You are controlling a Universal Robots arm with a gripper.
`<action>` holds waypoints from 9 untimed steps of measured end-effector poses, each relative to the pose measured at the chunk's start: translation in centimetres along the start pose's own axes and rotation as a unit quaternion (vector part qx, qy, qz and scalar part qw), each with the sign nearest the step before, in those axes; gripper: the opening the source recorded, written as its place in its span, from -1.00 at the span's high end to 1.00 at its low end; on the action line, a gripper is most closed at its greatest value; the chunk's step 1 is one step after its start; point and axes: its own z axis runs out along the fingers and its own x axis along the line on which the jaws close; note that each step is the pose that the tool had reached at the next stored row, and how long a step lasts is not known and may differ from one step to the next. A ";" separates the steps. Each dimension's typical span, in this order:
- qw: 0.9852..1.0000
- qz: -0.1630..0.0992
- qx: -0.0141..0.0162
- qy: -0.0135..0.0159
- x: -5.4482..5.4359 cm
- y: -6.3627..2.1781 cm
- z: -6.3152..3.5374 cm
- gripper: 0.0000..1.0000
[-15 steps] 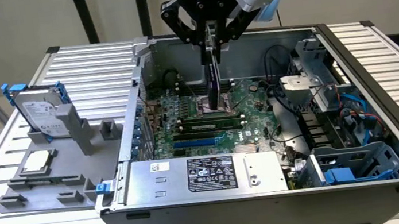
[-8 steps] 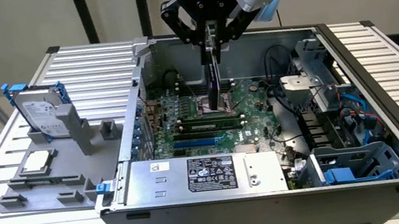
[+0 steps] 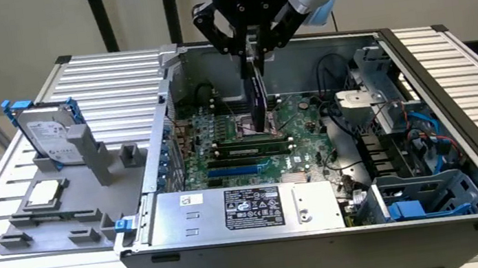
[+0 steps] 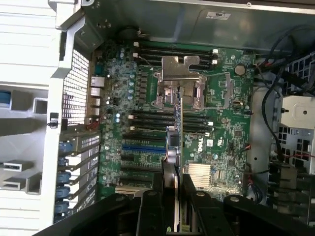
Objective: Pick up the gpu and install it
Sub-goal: 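Pick up the gpu and move the gpu toward the slot, then insert the gpu into the slot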
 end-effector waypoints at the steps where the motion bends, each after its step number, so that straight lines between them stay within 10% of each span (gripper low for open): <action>1: 1.000 -0.010 0.000 0.001 0.0 0.00 0.04 1.00; 9: 0.997 -0.082 -0.001 0.004 0.0 -0.02 0.35 1.00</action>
